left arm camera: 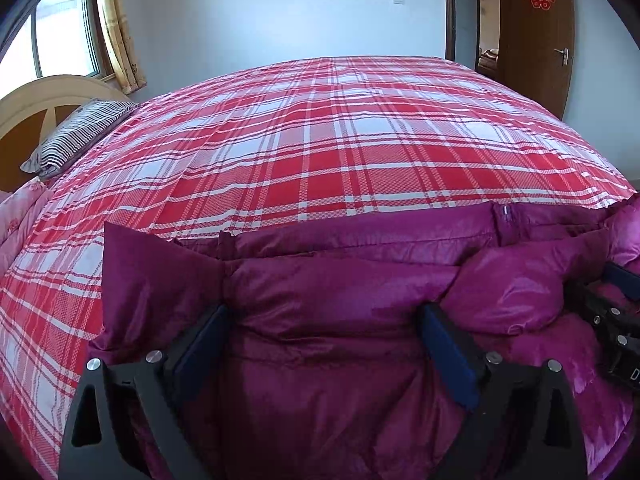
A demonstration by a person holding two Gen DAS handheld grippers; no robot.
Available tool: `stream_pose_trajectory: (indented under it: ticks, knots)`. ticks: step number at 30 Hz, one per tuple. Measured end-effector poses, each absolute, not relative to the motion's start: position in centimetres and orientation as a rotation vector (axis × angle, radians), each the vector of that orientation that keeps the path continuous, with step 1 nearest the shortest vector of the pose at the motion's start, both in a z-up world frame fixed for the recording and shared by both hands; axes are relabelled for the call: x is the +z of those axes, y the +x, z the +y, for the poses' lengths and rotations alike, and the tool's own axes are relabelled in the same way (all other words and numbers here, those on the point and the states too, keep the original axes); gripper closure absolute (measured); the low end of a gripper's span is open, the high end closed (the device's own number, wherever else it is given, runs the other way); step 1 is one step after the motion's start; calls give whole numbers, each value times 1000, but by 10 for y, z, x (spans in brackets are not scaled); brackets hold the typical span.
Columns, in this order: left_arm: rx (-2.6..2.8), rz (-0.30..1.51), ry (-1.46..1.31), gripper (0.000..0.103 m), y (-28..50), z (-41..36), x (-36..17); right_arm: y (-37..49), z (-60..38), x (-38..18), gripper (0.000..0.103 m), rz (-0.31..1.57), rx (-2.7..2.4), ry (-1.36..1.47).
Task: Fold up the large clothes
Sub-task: 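Open both tools and press the folded coat flat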
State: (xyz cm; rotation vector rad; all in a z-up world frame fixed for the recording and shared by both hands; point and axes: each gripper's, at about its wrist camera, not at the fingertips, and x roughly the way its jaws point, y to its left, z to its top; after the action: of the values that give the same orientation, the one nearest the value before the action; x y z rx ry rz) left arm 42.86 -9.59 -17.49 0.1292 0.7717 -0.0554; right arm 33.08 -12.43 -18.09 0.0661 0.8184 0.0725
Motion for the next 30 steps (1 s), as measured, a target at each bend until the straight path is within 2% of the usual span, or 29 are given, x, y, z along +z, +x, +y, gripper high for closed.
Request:
stream_pose_trajectory:
  ticks: [24, 30]
  knots:
    - [-15, 789, 150, 1, 433, -97, -182, 337, -107, -188, 21, 853, -7, -59]
    - [-11, 784, 148, 1, 432, -98, -183, 314, -107, -163, 22, 806, -34, 31]
